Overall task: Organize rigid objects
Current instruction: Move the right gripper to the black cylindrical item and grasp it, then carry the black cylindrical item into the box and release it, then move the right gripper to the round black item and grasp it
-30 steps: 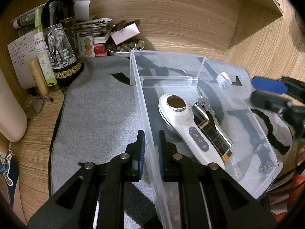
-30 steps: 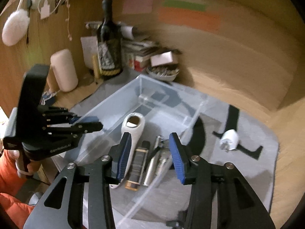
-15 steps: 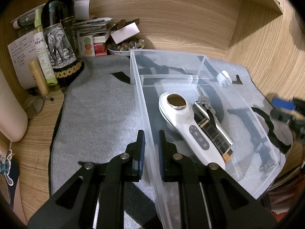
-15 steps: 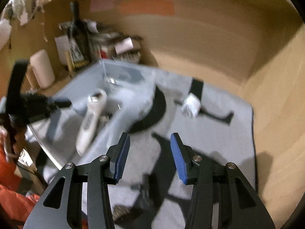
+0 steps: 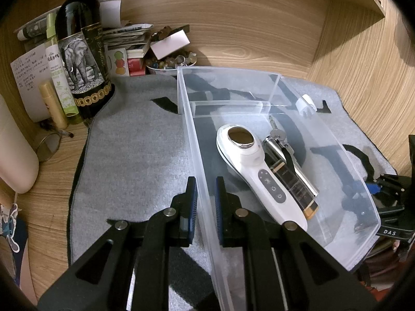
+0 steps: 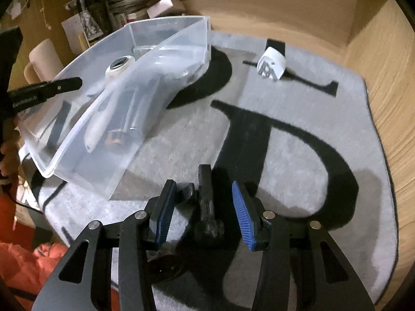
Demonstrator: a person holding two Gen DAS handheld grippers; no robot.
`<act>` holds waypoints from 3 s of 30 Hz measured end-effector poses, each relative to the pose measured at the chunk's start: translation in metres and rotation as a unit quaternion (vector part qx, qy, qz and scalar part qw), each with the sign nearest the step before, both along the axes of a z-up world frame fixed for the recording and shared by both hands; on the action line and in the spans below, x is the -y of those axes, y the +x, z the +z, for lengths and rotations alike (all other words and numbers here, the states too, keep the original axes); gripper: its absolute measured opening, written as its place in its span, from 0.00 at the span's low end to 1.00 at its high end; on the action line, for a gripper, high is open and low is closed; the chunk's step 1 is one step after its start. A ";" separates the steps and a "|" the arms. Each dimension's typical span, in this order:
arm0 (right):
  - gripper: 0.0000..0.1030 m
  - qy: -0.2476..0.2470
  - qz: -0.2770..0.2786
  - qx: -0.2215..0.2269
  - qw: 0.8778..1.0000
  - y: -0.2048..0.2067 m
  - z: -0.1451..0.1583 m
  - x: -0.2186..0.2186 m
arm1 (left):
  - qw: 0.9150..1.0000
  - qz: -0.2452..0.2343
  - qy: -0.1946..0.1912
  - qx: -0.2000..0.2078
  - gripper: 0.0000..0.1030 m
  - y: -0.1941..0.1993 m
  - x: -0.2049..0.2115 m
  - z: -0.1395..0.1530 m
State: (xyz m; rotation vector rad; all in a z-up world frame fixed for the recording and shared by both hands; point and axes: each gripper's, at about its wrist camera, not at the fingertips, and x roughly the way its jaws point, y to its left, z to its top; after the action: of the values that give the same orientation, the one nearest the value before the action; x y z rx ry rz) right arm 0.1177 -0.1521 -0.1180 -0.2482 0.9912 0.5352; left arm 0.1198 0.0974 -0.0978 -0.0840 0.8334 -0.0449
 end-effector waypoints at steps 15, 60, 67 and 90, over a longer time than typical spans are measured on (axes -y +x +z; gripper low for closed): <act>0.26 0.013 -0.011 0.023 1.000 0.006 0.016 0.006 | 1.000 0.000 0.000 0.000 0.11 0.000 0.000 0.000; 0.26 0.026 0.130 0.089 0.987 0.038 0.065 -0.119 | 1.000 0.000 0.000 0.001 0.11 0.000 0.000 -0.001; 0.26 -0.003 0.160 0.058 0.985 0.037 0.046 -0.129 | 1.000 -0.001 0.000 0.002 0.11 0.000 0.001 -0.001; 0.42 0.030 0.112 0.083 0.990 0.027 0.080 -0.093 | 1.000 0.000 -0.001 0.002 0.11 0.000 0.001 -0.001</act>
State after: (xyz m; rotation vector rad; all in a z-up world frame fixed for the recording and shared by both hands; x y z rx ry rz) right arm 0.1443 -0.0586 -0.0379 -0.3462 0.7880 0.7353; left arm 0.1196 0.0966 -0.0988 -0.0847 0.8300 -0.0462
